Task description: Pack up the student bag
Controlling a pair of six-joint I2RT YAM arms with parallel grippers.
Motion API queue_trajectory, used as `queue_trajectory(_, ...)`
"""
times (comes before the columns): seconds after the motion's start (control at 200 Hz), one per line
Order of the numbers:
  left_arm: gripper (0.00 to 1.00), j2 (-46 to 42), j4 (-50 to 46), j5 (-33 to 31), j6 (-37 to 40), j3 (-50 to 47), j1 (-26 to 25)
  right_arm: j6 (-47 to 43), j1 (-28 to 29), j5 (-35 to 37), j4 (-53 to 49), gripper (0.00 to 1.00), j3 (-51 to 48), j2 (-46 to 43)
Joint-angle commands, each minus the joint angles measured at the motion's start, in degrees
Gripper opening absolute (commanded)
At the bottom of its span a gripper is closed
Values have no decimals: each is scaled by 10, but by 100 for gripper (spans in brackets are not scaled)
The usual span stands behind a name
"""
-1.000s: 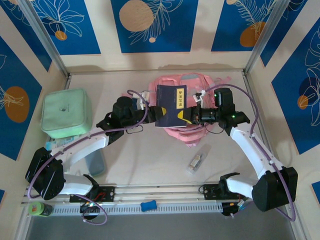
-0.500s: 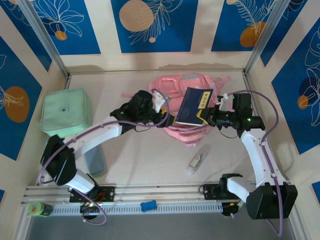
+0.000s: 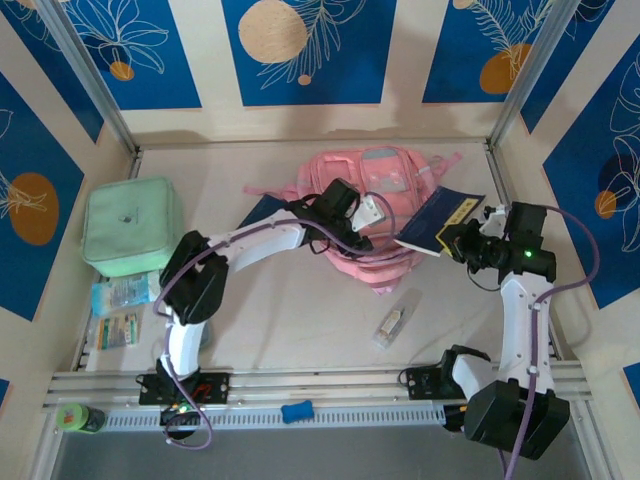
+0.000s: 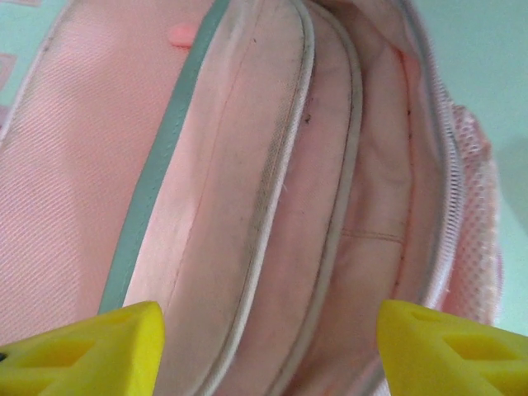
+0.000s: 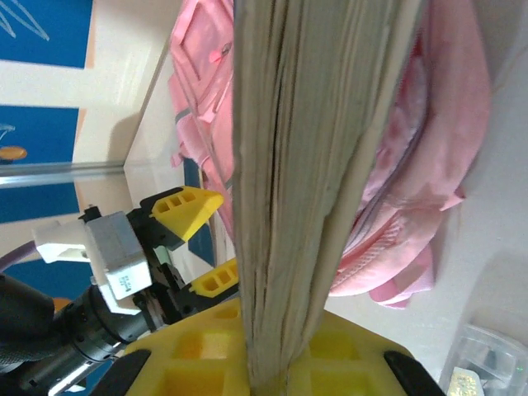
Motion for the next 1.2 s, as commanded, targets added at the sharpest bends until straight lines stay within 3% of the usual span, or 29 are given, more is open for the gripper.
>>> queue_trajectory(0.0,68,42,-40,-14,53,61,-10,-7,-6,-14,2,0,-10,-13)
queue_trajectory(0.27,62,116,-39,-63,63,123,-14,8,-8,-32,27,0,-35,-8)
queue_trajectory(0.56,20,105,-7,-116,65,121,-14,5,-1,-34,22,0,-34,-7)
queue_trajectory(0.74,0,53,32,-132,50,82,-13,-1,14,-26,-5,0,-11,-12)
queue_trajectory(1.196,0,-66,51,-215,13,85,-10,-8,63,110,-163,0,72,-67)
